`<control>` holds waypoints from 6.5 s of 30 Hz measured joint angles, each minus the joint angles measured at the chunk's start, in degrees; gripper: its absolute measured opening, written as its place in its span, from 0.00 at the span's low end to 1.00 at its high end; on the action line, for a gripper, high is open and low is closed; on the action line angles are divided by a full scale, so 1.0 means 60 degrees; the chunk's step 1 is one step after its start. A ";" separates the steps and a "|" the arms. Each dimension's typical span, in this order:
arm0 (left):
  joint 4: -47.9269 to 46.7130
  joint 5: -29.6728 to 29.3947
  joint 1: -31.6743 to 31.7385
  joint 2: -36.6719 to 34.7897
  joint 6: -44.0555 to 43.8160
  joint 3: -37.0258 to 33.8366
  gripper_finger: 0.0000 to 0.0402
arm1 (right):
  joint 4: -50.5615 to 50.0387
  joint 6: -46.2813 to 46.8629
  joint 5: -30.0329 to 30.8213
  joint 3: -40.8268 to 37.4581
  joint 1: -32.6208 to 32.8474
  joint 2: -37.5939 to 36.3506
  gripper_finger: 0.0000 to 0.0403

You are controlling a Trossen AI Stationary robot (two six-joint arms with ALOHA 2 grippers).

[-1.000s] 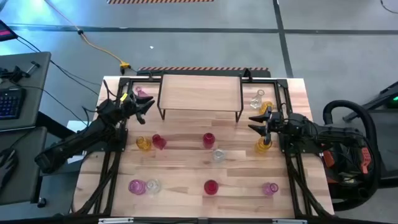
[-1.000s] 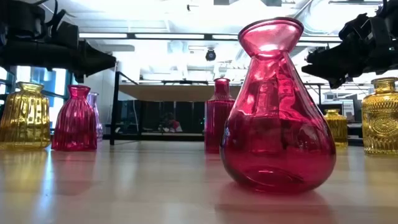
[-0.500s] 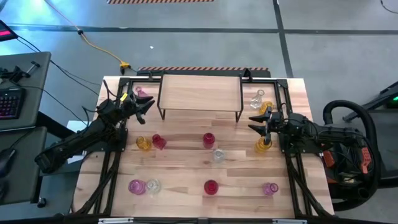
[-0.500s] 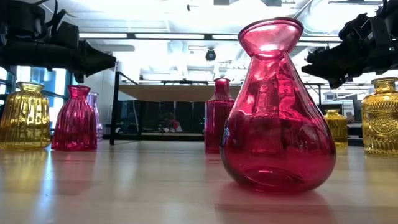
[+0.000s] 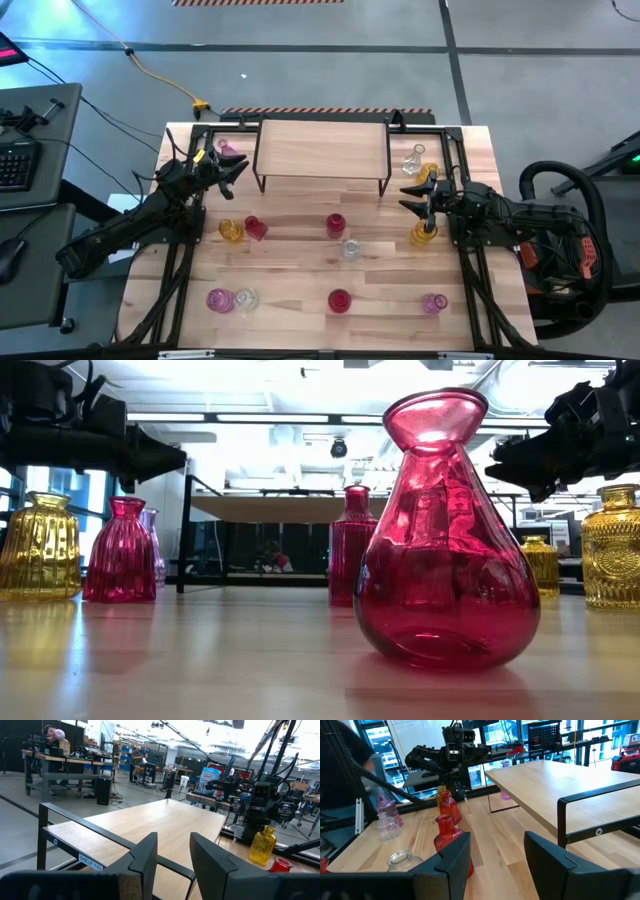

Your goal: Sort vases onto shelf

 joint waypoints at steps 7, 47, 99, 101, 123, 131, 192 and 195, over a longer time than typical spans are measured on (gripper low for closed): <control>0.0000 0.0000 -0.0001 -0.0002 0.0000 -0.0002 0.27 | 0.0004 0.0000 0.0000 0.0000 0.0004 0.0000 0.42; 0.0000 0.0000 -0.0002 -0.0002 0.0000 -0.0002 0.27 | 0.0002 0.0000 -0.0002 0.0000 0.0001 0.0000 0.42; -0.0007 -0.1315 0.0004 -0.0004 -0.0918 0.0000 0.27 | 0.2534 0.2610 0.4267 0.2711 -0.0449 0.0692 0.42; -0.0007 -0.1389 0.0004 -0.0004 -0.0918 -0.0001 0.27 | 0.2038 0.2070 0.4495 0.3528 -0.0537 0.1139 0.42; -0.0119 -0.1701 0.0004 -0.0004 -0.0918 -0.0004 0.27 | -1.1114 0.1566 0.4665 1.3757 -0.3543 0.9154 0.42; -0.0436 -0.1694 0.0004 -0.0002 -0.0925 -0.0002 0.27 | -1.3293 0.0550 0.1906 1.4309 -0.6031 1.1363 0.42; -0.1027 -0.1679 0.0000 -0.0003 -0.1024 0.0000 0.27 | -1.1059 -0.0747 -0.0342 1.1329 -0.8215 1.2990 0.42; -0.1027 -0.1679 0.0000 -0.0004 -0.1033 -0.0004 0.27 | -1.1056 -0.0678 -0.0339 1.1329 -0.8215 1.2988 0.42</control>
